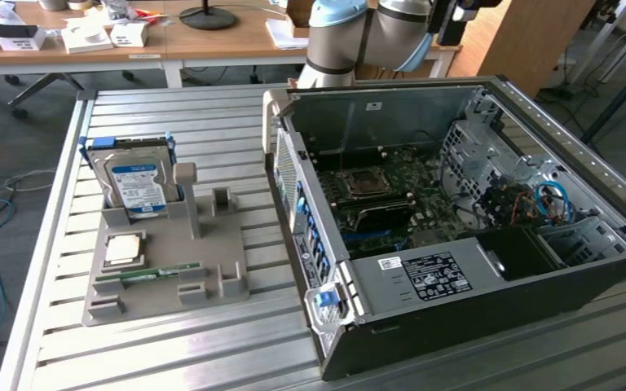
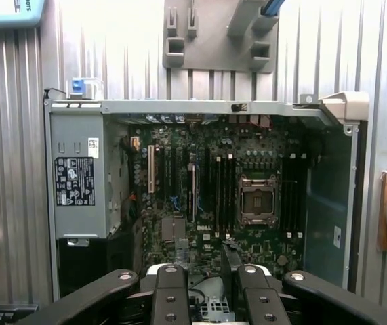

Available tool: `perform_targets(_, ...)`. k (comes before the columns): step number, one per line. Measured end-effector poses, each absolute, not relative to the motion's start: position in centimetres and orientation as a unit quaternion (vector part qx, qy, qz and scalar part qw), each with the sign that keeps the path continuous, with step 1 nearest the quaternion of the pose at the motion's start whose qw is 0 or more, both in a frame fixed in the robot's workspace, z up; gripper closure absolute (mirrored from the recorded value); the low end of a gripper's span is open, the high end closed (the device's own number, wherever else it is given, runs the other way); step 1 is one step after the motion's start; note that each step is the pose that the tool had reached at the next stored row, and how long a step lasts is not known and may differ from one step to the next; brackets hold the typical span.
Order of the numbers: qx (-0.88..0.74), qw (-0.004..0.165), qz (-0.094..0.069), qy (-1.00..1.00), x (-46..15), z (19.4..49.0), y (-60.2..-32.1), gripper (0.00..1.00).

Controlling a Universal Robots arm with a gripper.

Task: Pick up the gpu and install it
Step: 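Insert the gpu into the slot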

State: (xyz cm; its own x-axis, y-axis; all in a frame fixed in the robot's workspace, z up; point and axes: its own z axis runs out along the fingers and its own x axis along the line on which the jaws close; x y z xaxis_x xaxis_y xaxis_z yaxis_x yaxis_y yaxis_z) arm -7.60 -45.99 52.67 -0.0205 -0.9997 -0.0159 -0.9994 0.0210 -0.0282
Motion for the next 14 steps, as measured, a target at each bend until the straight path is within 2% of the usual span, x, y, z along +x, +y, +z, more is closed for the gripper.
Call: perform_targets(14, -0.700, 0.016, -0.004, 0.714, -7.6, 50.1, -46.0, 0.67)
